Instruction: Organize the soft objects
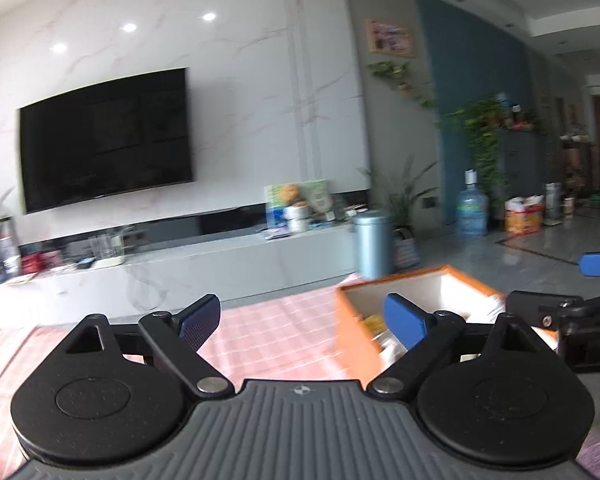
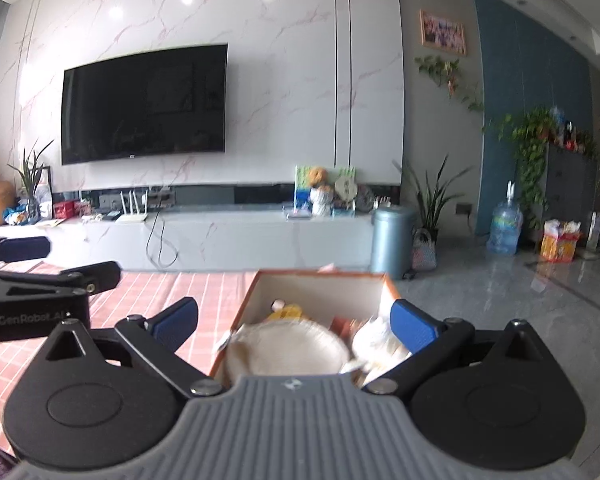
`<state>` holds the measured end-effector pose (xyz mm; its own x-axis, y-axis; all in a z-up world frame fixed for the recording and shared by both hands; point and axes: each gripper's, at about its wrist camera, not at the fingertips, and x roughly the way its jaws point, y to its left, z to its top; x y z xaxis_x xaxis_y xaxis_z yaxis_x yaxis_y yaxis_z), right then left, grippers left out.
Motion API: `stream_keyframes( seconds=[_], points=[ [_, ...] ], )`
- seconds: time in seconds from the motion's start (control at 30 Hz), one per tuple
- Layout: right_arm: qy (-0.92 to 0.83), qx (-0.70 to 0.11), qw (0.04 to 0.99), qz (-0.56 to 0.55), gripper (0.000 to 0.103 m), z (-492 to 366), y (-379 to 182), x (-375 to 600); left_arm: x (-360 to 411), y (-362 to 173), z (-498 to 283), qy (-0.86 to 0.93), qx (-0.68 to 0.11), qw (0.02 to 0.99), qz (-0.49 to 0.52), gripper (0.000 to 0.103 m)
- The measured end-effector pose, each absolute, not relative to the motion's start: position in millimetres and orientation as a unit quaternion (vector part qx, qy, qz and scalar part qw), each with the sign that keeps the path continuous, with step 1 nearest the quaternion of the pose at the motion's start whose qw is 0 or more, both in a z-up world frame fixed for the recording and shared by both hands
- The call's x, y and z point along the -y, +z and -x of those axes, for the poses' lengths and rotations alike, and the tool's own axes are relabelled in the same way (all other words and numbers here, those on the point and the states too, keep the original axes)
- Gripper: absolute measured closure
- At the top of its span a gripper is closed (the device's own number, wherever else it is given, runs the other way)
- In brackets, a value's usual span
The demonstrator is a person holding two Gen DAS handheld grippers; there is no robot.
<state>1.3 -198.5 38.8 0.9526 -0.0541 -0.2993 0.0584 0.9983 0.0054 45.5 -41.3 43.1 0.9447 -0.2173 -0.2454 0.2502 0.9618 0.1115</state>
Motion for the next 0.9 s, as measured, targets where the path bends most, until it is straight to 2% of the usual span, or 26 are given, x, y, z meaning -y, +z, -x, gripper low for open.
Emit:
stream_keyframes(
  seconds=[0.33, 0.9],
  points=[
    [-0.044, -0.186, 0.982, -0.016, 0.003, -13.9, 13.2, 180.9, 11.5, 15.6, -62.6, -0.106, -0.182, 0.978, 0.01, 0.0],
    [-0.058, -0.23, 0.971, 0.004, 0.003, -21.0, -27.9, 183.4, 4.1, -19.8, -57.7, -0.082, -0.211, 0.974, -0.005, 0.0]
  ],
)
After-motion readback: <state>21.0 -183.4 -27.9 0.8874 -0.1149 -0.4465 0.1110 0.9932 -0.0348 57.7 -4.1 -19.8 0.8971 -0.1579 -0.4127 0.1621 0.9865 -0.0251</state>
